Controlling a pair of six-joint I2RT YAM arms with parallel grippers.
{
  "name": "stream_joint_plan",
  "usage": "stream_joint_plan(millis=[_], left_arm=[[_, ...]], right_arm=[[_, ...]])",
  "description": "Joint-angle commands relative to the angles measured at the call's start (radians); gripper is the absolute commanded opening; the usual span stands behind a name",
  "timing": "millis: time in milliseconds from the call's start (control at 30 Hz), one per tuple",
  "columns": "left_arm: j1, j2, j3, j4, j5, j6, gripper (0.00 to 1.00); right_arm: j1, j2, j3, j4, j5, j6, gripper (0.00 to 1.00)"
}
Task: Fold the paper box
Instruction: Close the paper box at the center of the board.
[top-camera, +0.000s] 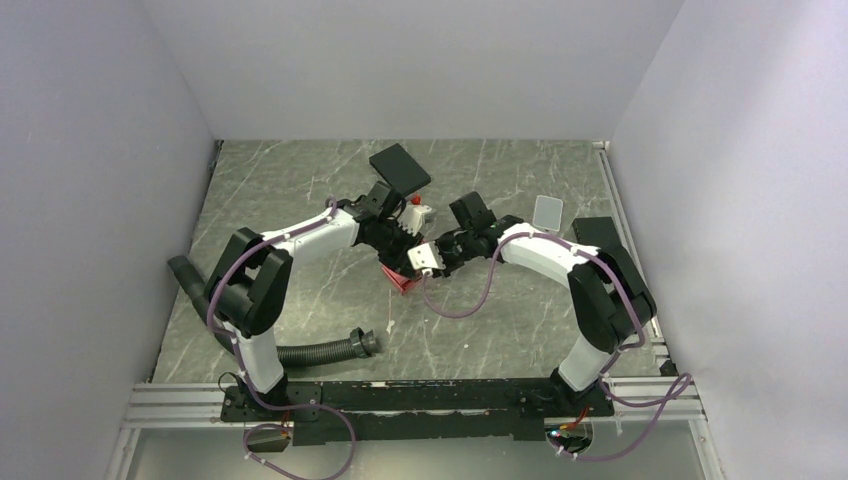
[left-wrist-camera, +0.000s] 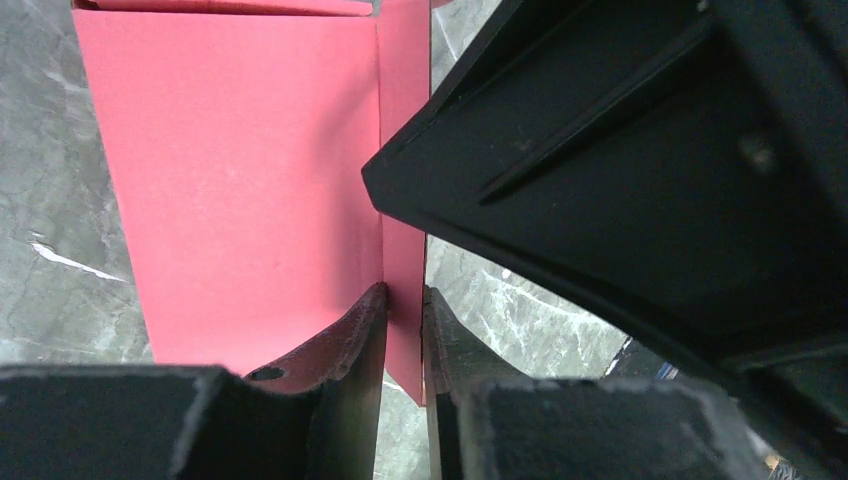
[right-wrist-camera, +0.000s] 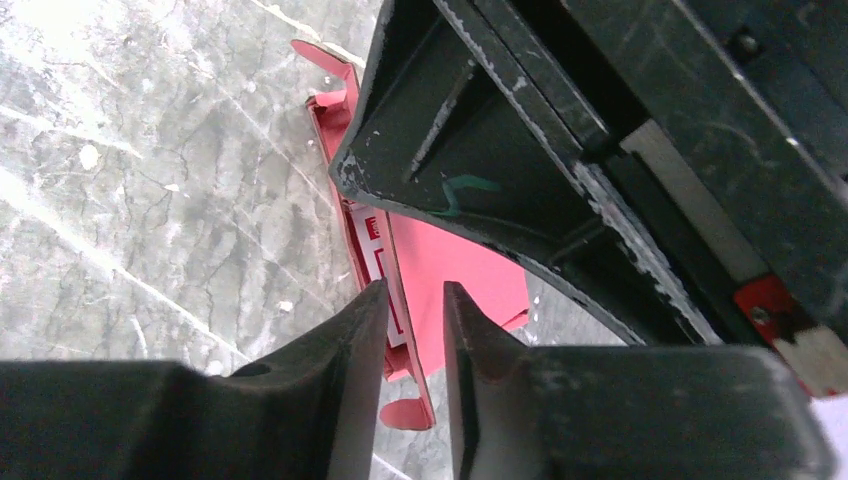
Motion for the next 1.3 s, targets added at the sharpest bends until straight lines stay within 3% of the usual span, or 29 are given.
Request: stream_joint_plan(millis=[0, 333, 600, 867, 1133, 1267], left_arm=[[-0.007, -0.007, 0.007, -0.014, 0.010, 0.024, 0.24], [-0.007, -0.048, -0.015, 0.007, 0.002, 0.003, 0.27], [-0.005, -0.114, -0.051, 0.035, -0.024, -0.020, 0.30], [-0.001, -0.274, -0.143, 0.117, -0.131, -0.107, 0.37], [0.009, -0.564, -0.474, 0.391, -0.342, -0.318, 0.35], [0.009, -0.587, -0.582, 0.470, -0.346, -0.413, 0.32]], right_arm=[[0.022, 0.012, -0.008, 0.028, 0.028, -0.045, 0.25], [0.032, 0.022, -0.009, -0.039, 0.034, -0.117, 0.00], [0.032, 0.022, -0.015, -0.049, 0.034, -0.129, 0.00], [0.032, 0.023, -0.003, -0.053, 0.029, -0.099, 0.00], [0.032, 0.026, -0.008, -0.043, 0.033, -0.074, 0.00], [0.032, 0.034, -0.001, -0.046, 0.027, -0.065, 0.00]])
